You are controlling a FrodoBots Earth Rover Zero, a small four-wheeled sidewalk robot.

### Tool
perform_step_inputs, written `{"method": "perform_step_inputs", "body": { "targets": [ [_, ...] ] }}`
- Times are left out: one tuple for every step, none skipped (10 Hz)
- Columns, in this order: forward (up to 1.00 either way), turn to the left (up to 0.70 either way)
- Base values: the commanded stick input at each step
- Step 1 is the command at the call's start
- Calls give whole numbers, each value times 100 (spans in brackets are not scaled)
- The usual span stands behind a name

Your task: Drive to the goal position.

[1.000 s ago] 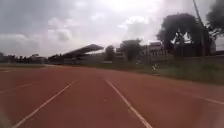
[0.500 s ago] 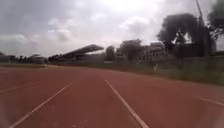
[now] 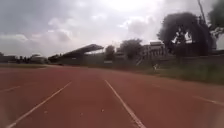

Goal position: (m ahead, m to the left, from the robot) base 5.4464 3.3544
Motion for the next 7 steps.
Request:
{"method": "perform_step_inputs", "body": {
  "targets": [
    [45, 0],
    [45, 0],
    [45, 0],
    [45, 0],
    [45, 0],
    [45, 0],
    [45, 0]
  ]
}}
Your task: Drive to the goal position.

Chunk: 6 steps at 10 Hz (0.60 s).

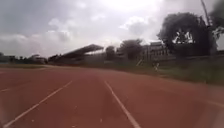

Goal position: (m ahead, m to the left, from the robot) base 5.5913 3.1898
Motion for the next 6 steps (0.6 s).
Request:
{"method": "perform_step_inputs", "body": {
  "targets": [
    [45, 0],
    [45, 0],
    [45, 0],
    [45, 0],
    [45, 0],
    [45, 0]
  ]
}}
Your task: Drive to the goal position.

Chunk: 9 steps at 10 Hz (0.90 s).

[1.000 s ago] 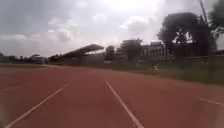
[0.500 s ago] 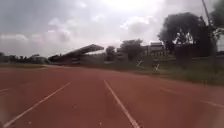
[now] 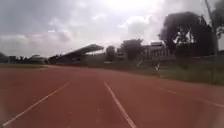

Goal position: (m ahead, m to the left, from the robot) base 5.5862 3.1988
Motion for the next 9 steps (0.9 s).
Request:
{"method": "perform_step_inputs", "body": {
  "targets": [
    [45, 0],
    [45, 0],
    [45, 0],
    [45, 0],
    [45, 0],
    [45, 0],
    [45, 0],
    [45, 0],
    [45, 0]
  ]
}}
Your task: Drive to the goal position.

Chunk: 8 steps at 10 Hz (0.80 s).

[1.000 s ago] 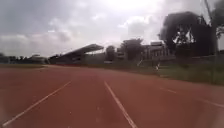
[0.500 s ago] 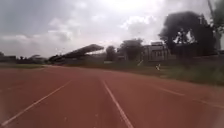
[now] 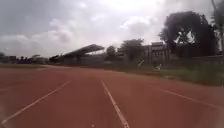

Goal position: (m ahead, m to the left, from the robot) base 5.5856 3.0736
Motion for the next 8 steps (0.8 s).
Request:
{"method": "perform_step_inputs", "body": {
  "targets": [
    [45, 0],
    [45, 0],
    [45, 0],
    [45, 0],
    [45, 0],
    [45, 0],
    [45, 0],
    [45, 0]
  ]
}}
